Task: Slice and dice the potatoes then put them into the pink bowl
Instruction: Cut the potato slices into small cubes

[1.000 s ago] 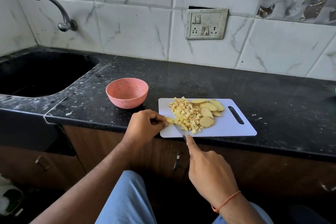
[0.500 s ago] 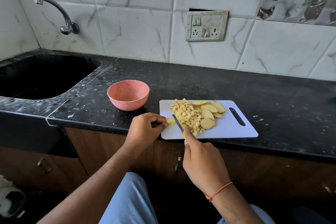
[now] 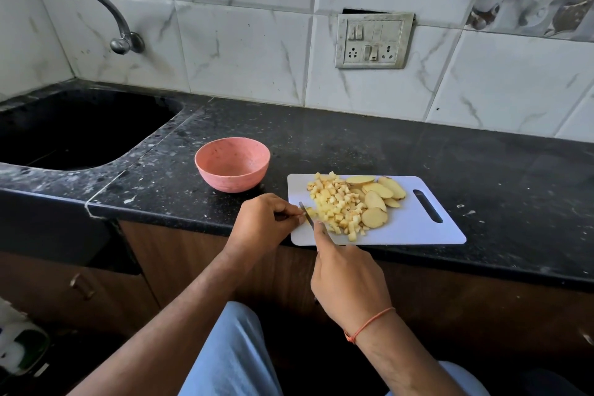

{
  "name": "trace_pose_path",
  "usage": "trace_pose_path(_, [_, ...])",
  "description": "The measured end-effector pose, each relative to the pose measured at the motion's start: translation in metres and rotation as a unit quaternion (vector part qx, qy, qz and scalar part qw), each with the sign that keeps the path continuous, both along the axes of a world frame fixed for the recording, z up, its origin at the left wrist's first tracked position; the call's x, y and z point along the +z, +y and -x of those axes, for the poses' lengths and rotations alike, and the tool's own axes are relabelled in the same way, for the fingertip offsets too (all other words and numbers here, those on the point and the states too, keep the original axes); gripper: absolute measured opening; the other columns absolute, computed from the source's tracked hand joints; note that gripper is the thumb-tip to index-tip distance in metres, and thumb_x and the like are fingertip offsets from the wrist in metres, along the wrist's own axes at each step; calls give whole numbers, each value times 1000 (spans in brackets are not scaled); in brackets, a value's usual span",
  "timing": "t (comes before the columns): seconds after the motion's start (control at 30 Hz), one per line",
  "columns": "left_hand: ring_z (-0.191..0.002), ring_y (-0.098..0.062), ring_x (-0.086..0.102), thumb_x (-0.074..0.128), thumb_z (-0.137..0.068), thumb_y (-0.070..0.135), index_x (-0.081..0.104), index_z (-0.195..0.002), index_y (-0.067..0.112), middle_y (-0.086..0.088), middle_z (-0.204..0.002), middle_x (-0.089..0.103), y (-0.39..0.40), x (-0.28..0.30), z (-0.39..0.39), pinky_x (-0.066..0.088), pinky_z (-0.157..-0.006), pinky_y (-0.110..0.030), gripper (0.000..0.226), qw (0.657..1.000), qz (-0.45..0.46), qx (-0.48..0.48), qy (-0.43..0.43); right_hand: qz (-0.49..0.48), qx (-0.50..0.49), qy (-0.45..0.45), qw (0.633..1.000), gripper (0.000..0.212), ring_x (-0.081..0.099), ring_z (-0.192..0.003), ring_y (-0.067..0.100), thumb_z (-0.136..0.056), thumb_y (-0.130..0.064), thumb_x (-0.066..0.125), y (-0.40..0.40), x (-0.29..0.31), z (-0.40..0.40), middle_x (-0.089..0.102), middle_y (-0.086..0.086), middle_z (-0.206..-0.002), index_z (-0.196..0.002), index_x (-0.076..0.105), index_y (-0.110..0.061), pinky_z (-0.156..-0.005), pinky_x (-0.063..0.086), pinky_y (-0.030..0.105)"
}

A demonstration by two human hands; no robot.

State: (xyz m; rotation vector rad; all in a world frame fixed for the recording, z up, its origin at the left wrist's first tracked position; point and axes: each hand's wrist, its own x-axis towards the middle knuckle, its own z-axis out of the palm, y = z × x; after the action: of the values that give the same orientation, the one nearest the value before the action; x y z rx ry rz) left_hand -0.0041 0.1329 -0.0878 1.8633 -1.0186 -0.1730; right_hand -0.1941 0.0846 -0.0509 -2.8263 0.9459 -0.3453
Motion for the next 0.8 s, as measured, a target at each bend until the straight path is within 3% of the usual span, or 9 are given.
trace_pose_path(0.1, [-90,2,71,90,-86,26,86,-100,26,16,-98,74,0,-1,-1,57,-85,-18,14,1000,1,-3,-1,-1,-1,13,1000,64,66,-90,25,-104,-19,40,-1,3,-14,69,6,-99,-165,22,-23,-63,42,35])
trace_pose_path(0.23, [-90,4,70,89,-86,24,86,-100,24,16,-96,73,0,-2,1,57,-84,-17,14,1000,12,2,-11,-8,4,35,999,68,66,-97,30,-101,-15,41,-2,6,-26,68,10,-105,-165,19,-18,-67,42,36])
trace_pose_path(0.57, [-91,4,69,87,-88,33,85,-103,23,17,-97,74,1,0,6,57,-85,-17,18,1000,11,21,-11,5,11,47,999,68,53,-60,14,-105,-22,40,10,2,36,56,-4,-70,-165,9,-30,-52,40,30])
trace_pose_path(0.73, [-100,1,69,81,-94,28,84,-113,25,19,-107,74,4,-2,4,57,-92,-20,19,999,-8,-4,-53,-12,-15,11,1000,62,43,-54,9,-109,-31,37,4,6,46,46,-7,-65,-165,10,-34,-46,26,22])
trace_pose_path(0.8, [-102,0,69,80,-95,25,83,-115,25,20,-109,73,6,-2,2,56,-94,-18,20,998,-19,-11,-59,-25,-24,-12,999,62,49,-55,10,-108,-31,37,0,3,45,50,-8,-65,-165,13,-35,-47,30,22])
